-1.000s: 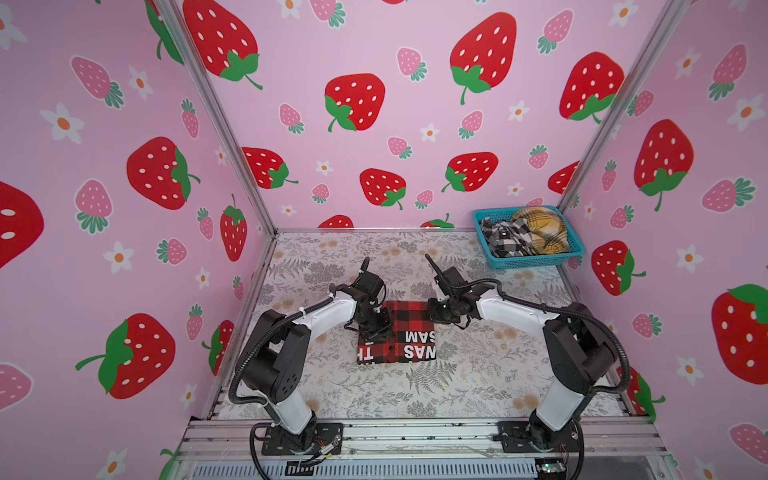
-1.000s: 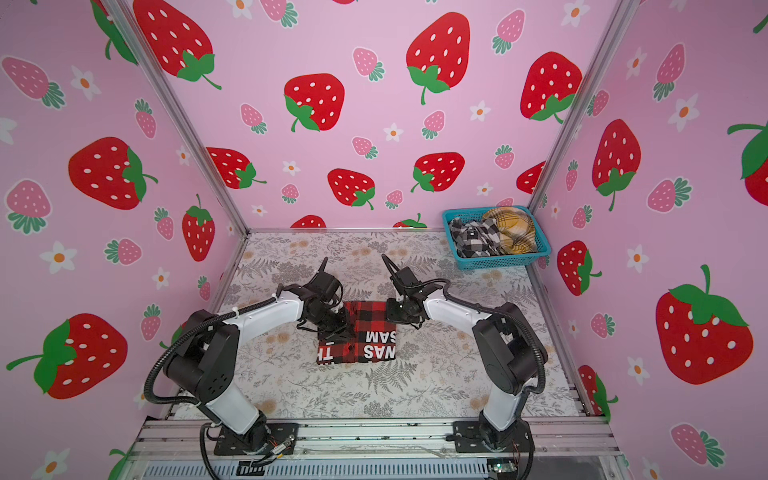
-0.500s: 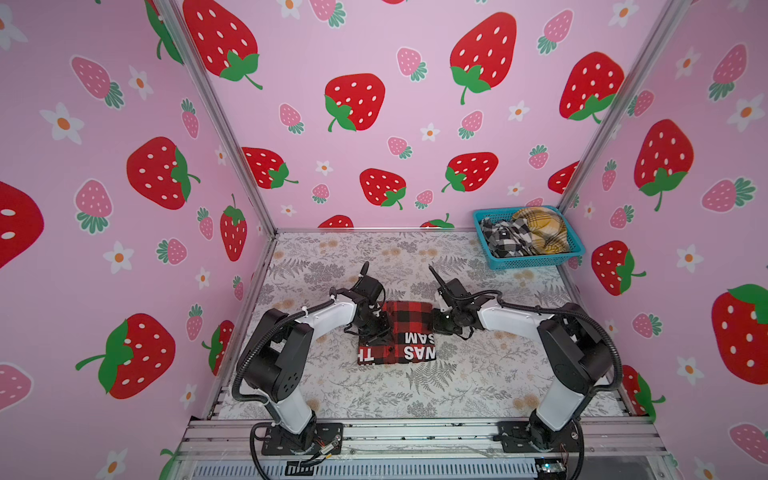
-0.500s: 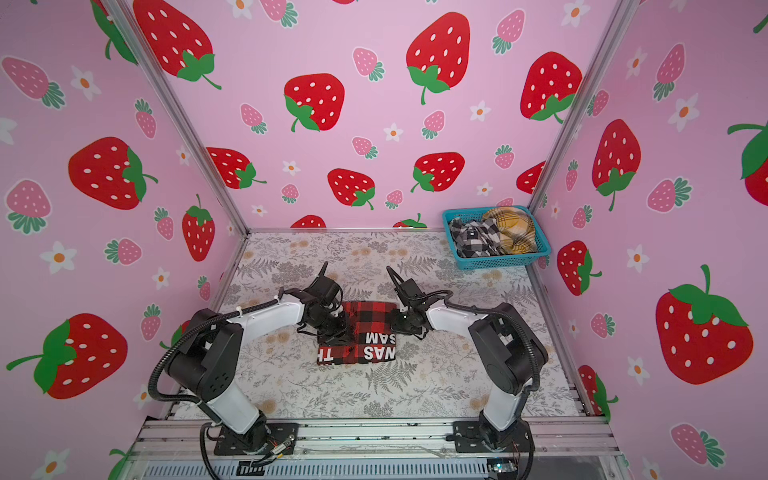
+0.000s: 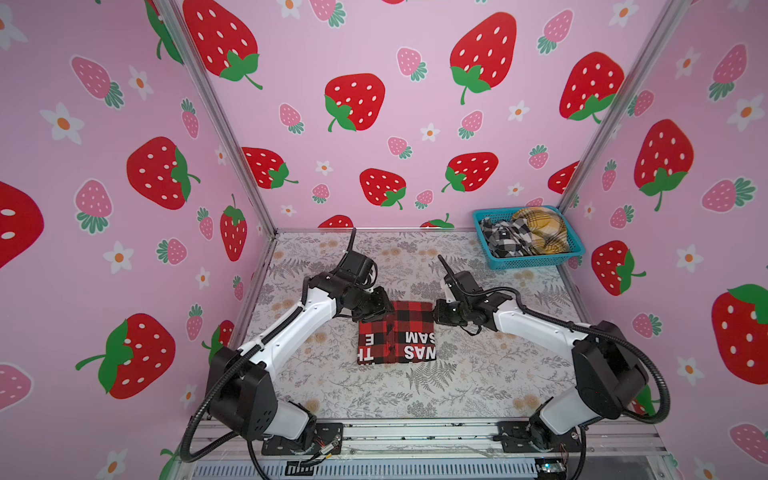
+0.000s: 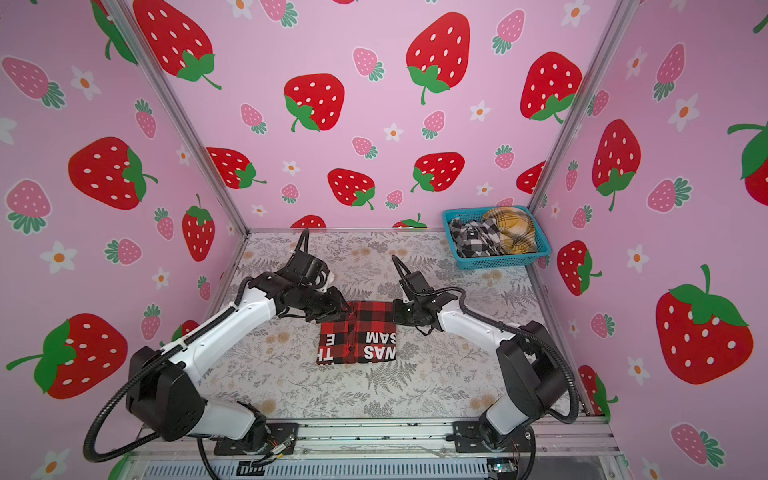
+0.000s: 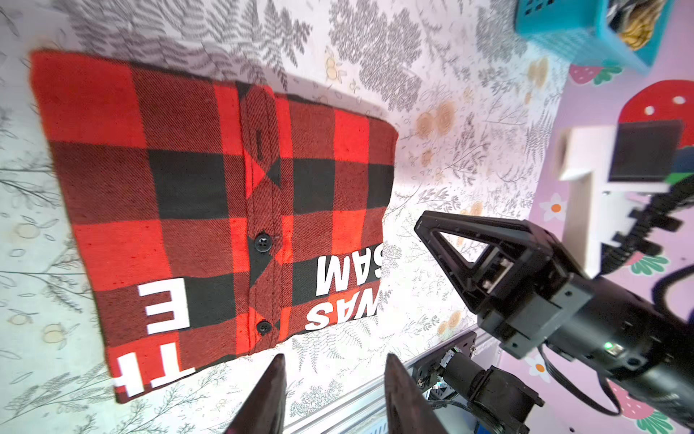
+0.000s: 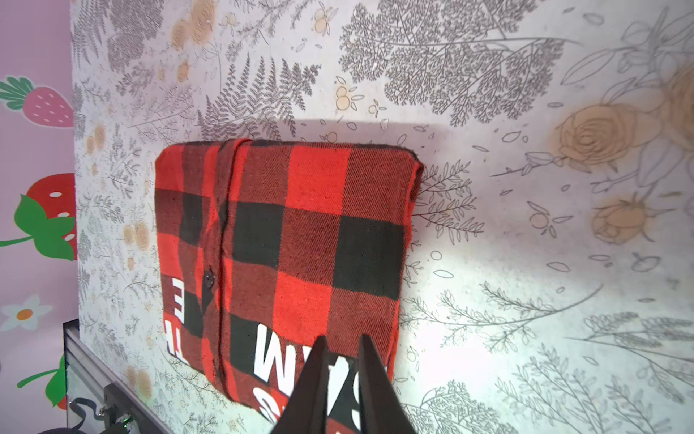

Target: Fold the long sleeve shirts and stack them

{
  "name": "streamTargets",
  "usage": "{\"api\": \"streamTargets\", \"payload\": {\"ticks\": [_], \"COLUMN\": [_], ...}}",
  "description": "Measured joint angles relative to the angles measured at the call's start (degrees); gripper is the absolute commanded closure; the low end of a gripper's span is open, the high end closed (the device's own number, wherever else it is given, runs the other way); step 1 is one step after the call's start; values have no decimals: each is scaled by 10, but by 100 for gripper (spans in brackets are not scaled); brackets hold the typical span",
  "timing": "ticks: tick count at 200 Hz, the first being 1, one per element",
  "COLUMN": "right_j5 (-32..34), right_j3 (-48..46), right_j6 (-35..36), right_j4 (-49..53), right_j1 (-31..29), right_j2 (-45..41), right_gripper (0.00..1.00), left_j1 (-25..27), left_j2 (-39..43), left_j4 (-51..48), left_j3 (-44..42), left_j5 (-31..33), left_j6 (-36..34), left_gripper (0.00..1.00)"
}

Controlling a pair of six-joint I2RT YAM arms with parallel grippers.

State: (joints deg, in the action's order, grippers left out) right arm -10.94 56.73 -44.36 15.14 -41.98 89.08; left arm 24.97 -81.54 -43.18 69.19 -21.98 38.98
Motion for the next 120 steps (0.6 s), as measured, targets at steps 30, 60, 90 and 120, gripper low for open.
{"api": "streamTargets", "payload": {"ticks": [30,60,90,120], "right_j5": [3,4,5,5], "right_j3": [0,-9,-23,-29], "right_j6": [-5,-10,-17,-24], "right_j4": [3,3,-1,-10], "right_j1": [-3,-14,-32,-49], "right_j2": [-10,-11,-11,-8], "right_gripper": [81,81,81,81], "left_j1": [-88,-202,-283,-292], "left_j2": [53,70,58,37], "left_j4": [-2,17,55,83], "left_j3": [-39,-116,-192,-222], "left_j5": [2,-55,-129,-167], "left_j6": [-16,-26,-24,-23], "left_gripper": [51,48,44,43]}}
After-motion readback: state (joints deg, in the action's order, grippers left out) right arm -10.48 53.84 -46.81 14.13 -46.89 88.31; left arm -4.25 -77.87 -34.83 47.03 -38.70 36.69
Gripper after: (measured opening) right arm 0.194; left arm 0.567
